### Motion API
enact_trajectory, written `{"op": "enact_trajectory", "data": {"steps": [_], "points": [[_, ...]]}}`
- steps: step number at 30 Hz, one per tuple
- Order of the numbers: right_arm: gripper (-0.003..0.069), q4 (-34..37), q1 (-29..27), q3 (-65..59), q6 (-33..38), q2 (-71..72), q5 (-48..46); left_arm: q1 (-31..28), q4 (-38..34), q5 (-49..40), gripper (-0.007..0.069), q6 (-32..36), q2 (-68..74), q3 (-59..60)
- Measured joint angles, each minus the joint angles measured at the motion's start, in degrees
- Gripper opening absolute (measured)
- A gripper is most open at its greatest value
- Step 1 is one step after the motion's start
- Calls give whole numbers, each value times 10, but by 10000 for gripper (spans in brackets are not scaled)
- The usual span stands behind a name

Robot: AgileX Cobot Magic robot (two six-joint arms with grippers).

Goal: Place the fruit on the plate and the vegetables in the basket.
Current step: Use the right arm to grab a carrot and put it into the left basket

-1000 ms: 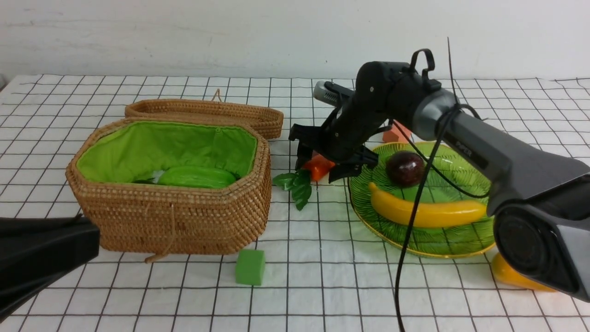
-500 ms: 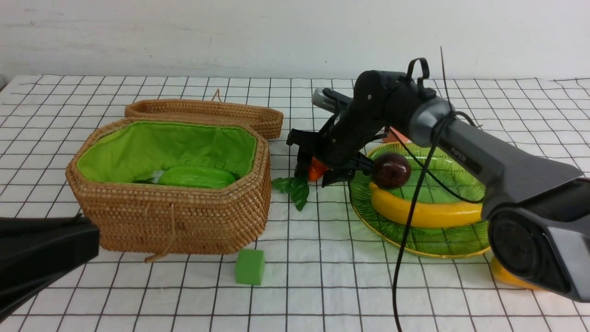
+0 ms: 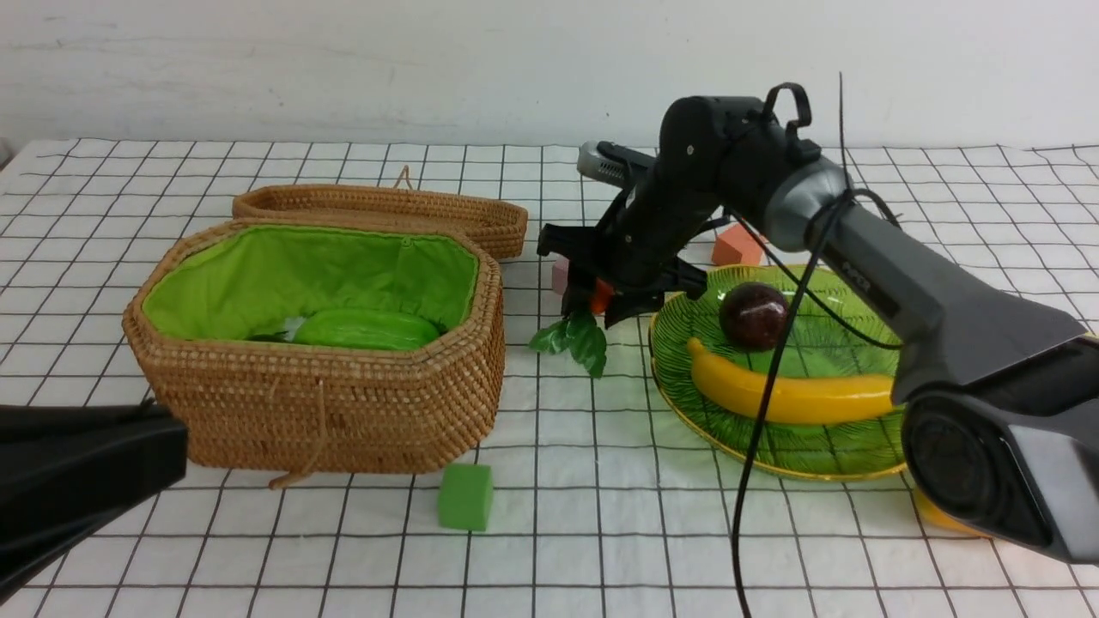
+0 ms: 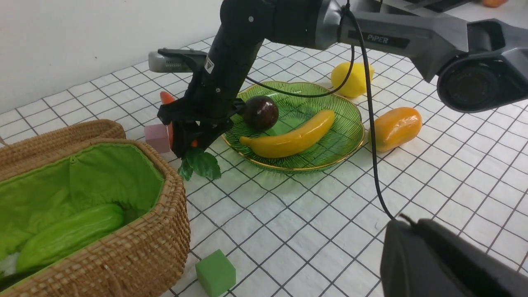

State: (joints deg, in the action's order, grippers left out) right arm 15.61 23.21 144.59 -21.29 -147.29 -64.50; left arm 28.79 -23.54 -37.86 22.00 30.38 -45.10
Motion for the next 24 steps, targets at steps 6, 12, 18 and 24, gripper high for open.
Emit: {"op": "enact_trajectory", "data": {"steps": [6, 12, 18, 24], "points": [[358, -8, 0, 18, 0, 0, -51, 0, -1, 0, 8, 0, 0, 0], [358, -8, 0, 60, 12, -2, -68, 0, -1, 0, 8, 3, 0, 0], [358, 8, 0, 99, 27, 10, -70, 0, -2, 2, 8, 17, 0, 0], [358, 9, 1, 99, 54, 37, -75, 0, 17, 2, 8, 17, 0, 0]]}}
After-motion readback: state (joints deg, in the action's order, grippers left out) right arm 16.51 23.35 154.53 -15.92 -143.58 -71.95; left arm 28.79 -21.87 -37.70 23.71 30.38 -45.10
